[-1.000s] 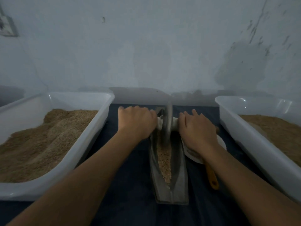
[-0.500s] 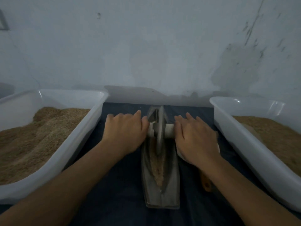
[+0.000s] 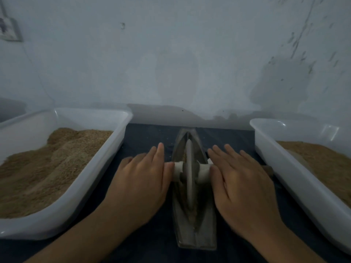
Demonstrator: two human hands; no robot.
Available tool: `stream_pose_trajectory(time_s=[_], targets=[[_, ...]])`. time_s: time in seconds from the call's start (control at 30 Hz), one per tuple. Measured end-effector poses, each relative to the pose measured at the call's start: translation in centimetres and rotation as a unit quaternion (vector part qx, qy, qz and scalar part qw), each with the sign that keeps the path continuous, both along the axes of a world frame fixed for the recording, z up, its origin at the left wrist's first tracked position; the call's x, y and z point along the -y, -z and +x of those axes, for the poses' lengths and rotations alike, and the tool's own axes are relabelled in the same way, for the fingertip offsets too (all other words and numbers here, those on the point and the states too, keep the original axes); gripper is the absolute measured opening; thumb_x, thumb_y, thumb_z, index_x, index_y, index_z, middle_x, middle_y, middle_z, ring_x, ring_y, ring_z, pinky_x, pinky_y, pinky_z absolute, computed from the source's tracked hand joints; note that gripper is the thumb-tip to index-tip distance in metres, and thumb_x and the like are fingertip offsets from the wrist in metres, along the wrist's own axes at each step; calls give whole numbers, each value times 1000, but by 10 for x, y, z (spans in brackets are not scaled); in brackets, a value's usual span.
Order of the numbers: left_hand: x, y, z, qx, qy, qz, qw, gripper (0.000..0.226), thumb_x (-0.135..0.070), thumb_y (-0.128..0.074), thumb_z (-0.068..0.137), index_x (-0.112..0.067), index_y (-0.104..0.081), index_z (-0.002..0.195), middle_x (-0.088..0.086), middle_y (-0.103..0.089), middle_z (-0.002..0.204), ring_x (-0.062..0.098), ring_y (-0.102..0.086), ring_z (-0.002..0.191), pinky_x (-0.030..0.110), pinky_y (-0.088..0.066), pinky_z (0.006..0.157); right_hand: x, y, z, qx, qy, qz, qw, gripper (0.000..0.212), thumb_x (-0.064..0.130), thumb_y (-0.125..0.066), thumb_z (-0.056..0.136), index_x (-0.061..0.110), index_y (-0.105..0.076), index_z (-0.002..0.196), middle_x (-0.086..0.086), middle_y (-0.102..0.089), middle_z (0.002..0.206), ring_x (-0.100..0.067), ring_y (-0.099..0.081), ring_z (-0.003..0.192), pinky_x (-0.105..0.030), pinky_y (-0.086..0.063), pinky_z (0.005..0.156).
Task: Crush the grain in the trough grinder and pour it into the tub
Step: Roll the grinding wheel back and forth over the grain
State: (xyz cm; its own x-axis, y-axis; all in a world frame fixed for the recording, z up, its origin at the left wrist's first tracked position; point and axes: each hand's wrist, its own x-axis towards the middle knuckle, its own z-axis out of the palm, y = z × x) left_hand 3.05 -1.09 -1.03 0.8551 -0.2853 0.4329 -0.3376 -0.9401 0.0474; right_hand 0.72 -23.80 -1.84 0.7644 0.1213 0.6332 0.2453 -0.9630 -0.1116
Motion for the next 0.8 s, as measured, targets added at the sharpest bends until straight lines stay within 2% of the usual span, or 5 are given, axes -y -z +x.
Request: stream_pose_trajectory(time_s=[0.17,0.27,0.43,0.57,0.8], targets=[[2,1,15,13,-16,32,999,76,-51,-1,103,-12,-39,156,-2,-66,133,17,-68,99,43,-52,84,-7,-5,19,-5,22,-7,1000,53,40,-27,106,18,-67,134,1,-64,140,-18,-52,139,-45,-38,118],[17,-11,65,10,-45,143,989,46,-38,-13,103,-22,-53,116,2,-63,139,26,-66,86,44,-40,75,-9,-15,64,-90,52,-4,995,55,34,-22,109,15,-73,119,-3,-70,129,-24,-49,141,-43,-33,120],[33,-24,118,-28,-82,119,989,24,-25,-31,105,-22,-49,89,3,-66,99,31,-62,88,47,-34,75,-10,-31,113,-120,93,29,988,52,27,-28,107,11,-57,66,7,-42,61,-33,-61,97,-39,-34,74],[29,-20,85,51,-52,141,987,22,-28,-32,104,-21,-50,94,-2,-56,78,22,-44,57,39,-31,62,-5,-19,82,-123,62,18,990,52,31,-24,111,21,-62,76,1,-70,88,-28,-58,128,-41,-43,102],[-8,10,-4,73,55,-49,995,59,-48,-19,110,-22,-48,154,-8,-70,131,15,-68,113,44,-53,96,3,-2,-11,5,-11,-50,999,54,43,-26,109,21,-54,149,5,-53,151,-14,-42,147,-41,-38,119]])
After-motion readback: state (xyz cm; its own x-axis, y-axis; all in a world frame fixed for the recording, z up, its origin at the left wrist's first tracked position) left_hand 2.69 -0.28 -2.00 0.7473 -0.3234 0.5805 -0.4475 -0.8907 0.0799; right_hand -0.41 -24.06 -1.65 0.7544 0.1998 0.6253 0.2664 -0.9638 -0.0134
